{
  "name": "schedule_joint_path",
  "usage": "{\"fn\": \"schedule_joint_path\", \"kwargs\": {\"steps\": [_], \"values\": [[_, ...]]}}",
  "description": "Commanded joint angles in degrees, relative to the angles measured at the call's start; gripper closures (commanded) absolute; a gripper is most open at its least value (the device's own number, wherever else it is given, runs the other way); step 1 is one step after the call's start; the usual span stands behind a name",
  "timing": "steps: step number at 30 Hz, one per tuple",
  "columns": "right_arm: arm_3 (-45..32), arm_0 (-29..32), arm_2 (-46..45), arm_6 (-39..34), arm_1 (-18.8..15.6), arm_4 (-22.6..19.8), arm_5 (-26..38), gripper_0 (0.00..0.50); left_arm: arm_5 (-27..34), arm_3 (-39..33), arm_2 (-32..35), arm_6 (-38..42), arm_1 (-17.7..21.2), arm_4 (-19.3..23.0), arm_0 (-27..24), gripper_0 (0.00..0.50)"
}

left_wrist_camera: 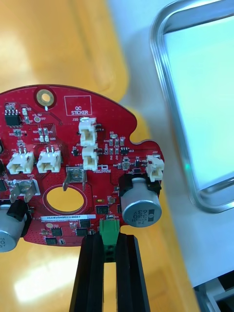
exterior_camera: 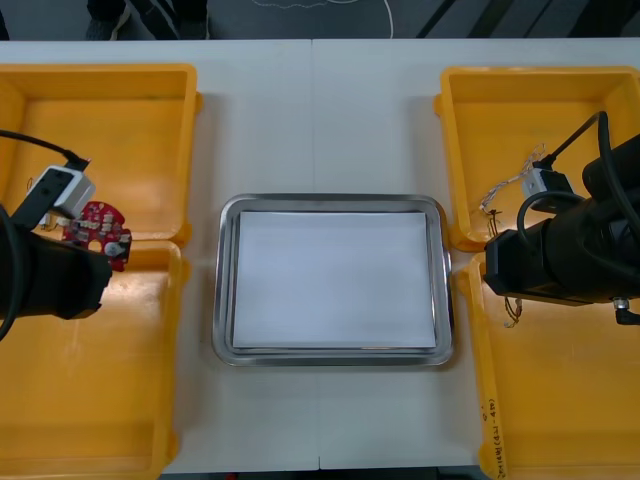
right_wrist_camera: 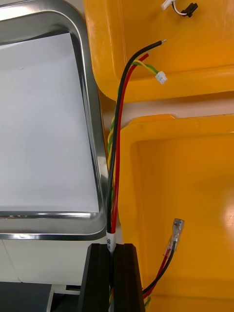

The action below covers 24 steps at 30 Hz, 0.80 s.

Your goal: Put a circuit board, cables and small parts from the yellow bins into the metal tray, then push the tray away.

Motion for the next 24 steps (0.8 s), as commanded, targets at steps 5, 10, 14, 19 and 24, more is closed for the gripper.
{"fn": "schedule_joint_path", "kwargs": {"steps": [5,10,14,19,24], "values": [[-0.6,-1.2,0.4,0.1,-0.4,-0.6,0.3,0.500,0.4,3.9,-10.6,18.0,2.1,-1.0,-10.6,0.500],[-0.6,-1.2,0.4,-0.1,-0.4,-0.7,0.3,0.500,0.4,7.2,-16.8,22.3,2.1,-1.4,-15.7,0.500],[-0.6,-1.2,0.4,-0.1,-0.4,-0.7,0.3,0.500,0.4,9.6,-21.2,25.2,2.1,-0.9,-19.6,0.500],[-0.6,-1.0,0.4,-0.2,-0.4,-0.7,0.3,0.500,0.4,12.9,-27.4,29.6,1.5,-0.4,-24.1,0.500],[-0.6,-0.9,0.4,-0.3,-0.4,-0.5,0.3,0.500,0.4,14.6,-32.4,33.0,1.0,-0.6,-27.2,0.500]]}}
